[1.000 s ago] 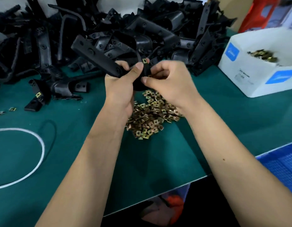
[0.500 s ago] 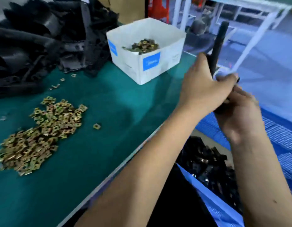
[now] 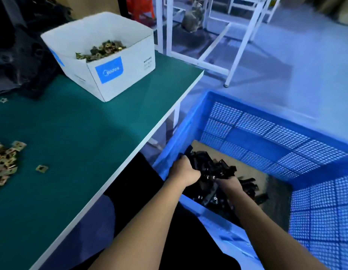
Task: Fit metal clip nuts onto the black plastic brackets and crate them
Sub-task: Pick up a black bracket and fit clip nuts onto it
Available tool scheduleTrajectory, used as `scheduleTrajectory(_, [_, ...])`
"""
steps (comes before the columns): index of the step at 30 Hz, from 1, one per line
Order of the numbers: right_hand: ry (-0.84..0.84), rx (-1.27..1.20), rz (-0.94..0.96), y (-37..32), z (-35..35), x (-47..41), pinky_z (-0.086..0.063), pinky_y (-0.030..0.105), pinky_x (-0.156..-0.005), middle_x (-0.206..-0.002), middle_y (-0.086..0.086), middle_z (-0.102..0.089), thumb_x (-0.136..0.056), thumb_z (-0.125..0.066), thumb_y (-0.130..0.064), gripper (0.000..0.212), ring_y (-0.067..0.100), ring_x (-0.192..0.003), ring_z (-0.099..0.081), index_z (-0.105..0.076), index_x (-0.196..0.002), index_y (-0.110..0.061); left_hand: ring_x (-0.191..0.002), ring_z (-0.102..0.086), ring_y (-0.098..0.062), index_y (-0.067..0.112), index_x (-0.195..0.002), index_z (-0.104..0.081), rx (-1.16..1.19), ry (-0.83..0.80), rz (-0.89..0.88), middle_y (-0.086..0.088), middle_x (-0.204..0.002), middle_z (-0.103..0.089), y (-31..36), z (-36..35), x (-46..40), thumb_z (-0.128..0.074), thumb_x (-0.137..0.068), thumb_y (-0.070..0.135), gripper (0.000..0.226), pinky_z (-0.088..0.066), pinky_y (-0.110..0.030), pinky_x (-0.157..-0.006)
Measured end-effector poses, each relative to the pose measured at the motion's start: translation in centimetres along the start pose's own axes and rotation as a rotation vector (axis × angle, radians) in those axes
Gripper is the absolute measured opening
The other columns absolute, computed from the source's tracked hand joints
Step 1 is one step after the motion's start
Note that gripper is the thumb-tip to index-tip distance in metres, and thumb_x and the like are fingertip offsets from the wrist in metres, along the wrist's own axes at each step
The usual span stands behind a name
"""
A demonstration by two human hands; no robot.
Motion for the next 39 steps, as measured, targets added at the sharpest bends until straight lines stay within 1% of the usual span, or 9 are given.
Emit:
scheduleTrajectory(4, [0.084,0.064,0.057,-0.8,0.1,0.5,-0.044,0.028,-0.055,-0.082,0.008,-0.070,-0.085,-0.079,-0.028,0.025,0.024,-0.071,-0.065,-0.072,-0.096,-0.007,-0.112,-0.061,-0.031,0.013,-0.119,-0.056,-0.060,0.059,-0.134,-0.007,-0.119,-0.061,1.3,1.3,0.2,-0.066,-0.086,0.025,0.036,-0.054,-0.040,-0.091])
scheduleTrajectory(8, [0.172,0.115,0.275,-7.3,1.2,3.5,-0.050,0.029,-0.063,-0.079,0.005,-0.071,-0.089,-0.067,-0.022,0.015,0.025,-0.077,-0.068,-0.076,-0.092,-0.010,-0.109,-0.062,-0.027,0.017,-0.112,-0.062,-0.050,0.213,-0.320,-0.002,-0.117,-0.064,5.1,4.3,1.4,-0.067,-0.089,0.023,0.024,-0.054,-0.040,-0.091])
scheduleTrajectory(11, [0.305,0.136,0.584,-14.1,2.9,8.5,-0.042,0.032,-0.061,-0.070,0.008,-0.067,-0.090,-0.061,-0.019,0.020,0.027,-0.074,-0.066,-0.065,-0.071,-0.014,-0.103,-0.067,-0.020,0.019,-0.114,-0.067,0.053,0.390,-0.529,0.003,-0.117,-0.070,8.8,8.4,3.8,-0.068,-0.092,0.021,0.022,-0.055,-0.040,-0.092])
scheduleTrajectory(14, [0.369,0.031,0.965,-20.9,3.3,16.6,-0.033,0.015,-0.050,-0.055,-0.009,-0.053,-0.088,-0.058,-0.018,0.024,0.001,-0.055,-0.053,-0.050,-0.068,-0.027,-0.082,-0.069,-0.014,0.017,-0.098,-0.069,0.224,0.650,-0.776,0.008,-0.096,-0.073,11.0,14.3,8.1,-0.067,-0.088,0.014,0.010,-0.057,-0.037,-0.078])
scheduleTrajectory(18, [0.160,-0.013,1.381,-26.9,1.3,26.3,-0.039,0.027,-0.050,-0.057,-0.003,-0.059,-0.082,-0.056,-0.011,0.013,0.009,-0.052,-0.046,-0.062,-0.075,-0.020,-0.072,-0.065,-0.013,0.014,-0.087,-0.066,0.436,0.987,-0.888,0.011,-0.082,-0.069,8.1,22.2,13.6,-0.065,-0.085,0.011,0.005,-0.055,-0.038,-0.071])
scheduleTrajectory(25, [-0.191,0.283,1.584,-33.1,-11.0,36.2,-0.032,0.023,-0.052,-0.059,-0.011,-0.056,-0.082,-0.057,-0.009,0.013,0.008,-0.057,-0.049,-0.061,-0.073,-0.018,-0.072,-0.067,-0.015,0.018,-0.082,-0.066,0.555,1.330,-0.464,0.013,-0.074,-0.067,-5.6,31.6,17.1,-0.064,-0.084,0.011,0.007,-0.055,-0.037,-0.076])
scheduleTrajectory(32, [-0.192,0.606,1.541,-36.3,-25.5,38.6,-0.052,0.039,-0.079,-0.107,0.015,-0.067,-0.092,-0.061,-0.017,0.013,0.039,-0.102,-0.064,-0.070,-0.101,-0.014,-0.112,-0.056,-0.031,0.018,-0.105,-0.066,0.043,1.394,0.090,-0.005,-0.112,-0.067,-18.2,36.8,17.0,-0.060,-0.086,0.013,0.021,-0.042,-0.036,-0.093])
scheduleTrajectory(35, [-0.088,0.756,1.569,-37.2,-29.6,38.8,-0.049,0.046,-0.099,-0.138,0.018,-0.050,-0.100,-0.060,-0.039,0.046,0.041,-0.124,-0.052,-0.058,-0.135,-0.010,-0.130,-0.039,-0.039,0.021,-0.125,-0.062,-0.266,1.326,0.358,-0.011,-0.137,-0.051,-22.5,38.9,17.3,-0.063,-0.087,0.011,0.040,-0.037,-0.047,-0.103])
scheduleTrajectory(39, [0.020,0.814,1.516,-38.1,-33.3,39.6,-0.050,0.047,-0.092,-0.140,0.016,-0.042,-0.093,-0.056,-0.069,0.078,0.039,-0.123,-0.052,-0.048,-0.140,-0.007,-0.138,-0.030,-0.043,0.027,-0.133,-0.056,-0.439,1.196,0.449,-0.015,-0.143,-0.044,-25.3,40.5,17.2,-0.055,-0.095,0.009,0.042,-0.031,-0.054,-0.110])
Point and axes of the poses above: each hand's wrist, its own x-axis away from the middle knuckle, its own z-axis out of the back of the hand, y = z × x, the point moved 4 cm from there along -x, towards the middle knuckle
